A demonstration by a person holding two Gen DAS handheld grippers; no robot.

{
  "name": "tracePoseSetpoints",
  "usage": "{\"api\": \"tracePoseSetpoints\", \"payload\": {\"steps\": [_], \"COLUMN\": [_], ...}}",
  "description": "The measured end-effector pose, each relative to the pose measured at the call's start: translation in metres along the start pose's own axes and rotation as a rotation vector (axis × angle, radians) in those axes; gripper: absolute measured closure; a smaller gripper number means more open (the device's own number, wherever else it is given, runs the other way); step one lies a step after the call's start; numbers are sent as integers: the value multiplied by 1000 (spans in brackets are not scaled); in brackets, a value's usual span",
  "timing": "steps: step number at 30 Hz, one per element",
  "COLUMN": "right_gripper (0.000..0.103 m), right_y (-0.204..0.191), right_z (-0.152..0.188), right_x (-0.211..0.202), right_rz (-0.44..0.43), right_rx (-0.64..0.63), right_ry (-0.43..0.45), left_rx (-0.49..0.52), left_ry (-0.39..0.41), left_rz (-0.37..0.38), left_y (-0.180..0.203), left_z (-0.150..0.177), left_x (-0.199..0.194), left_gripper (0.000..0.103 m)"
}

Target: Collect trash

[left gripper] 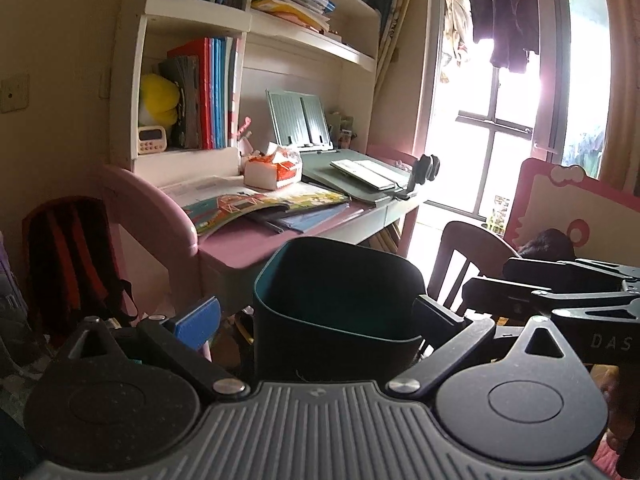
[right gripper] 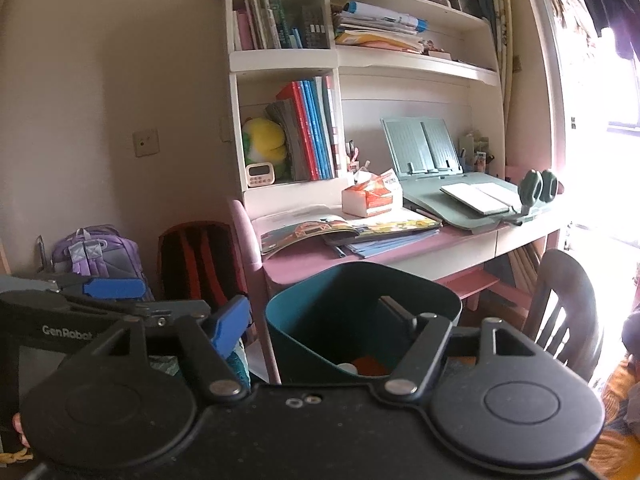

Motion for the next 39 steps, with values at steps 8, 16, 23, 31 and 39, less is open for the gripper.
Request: {"api": "tracePoseSetpoints", "payload": {"steps": [8,16,23,31,39], "right_gripper": [33,33,33,33,33], "right_y": [-1,-3,-9,-12,-15], "right_z": [-2,-3,-8,-12,-16], "right_x": [-5,-4,-5,-8,-12], "right_rz": [2,13,36,61,77], "right_rx": [-12,-19,-32,-45,-44], "right_ry": [7,2,-22,-56,-57], "left_rx": [6,-3,-19,-38,8], "left_ry": [19,15,-9,-47,-40], "left_rz": [-1,-7,-15,-32,-40], "left_y": [3,2,0,1,12], "left_z": [-4,-6,-10,-12,-18], "left_x": [-7,-9,-7,-9,-20], "left_gripper": [0,0,0,0,0]}}
Point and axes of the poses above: each gripper's, at about its wrist camera, not at the fingertips, and x roughly the way its jaws point, y to its right, z to its underside, the point moved 1 cm from there along x, roughly the way its jaws point, and after that the axes turned 15 degrees about z, right-handed, at the moved point
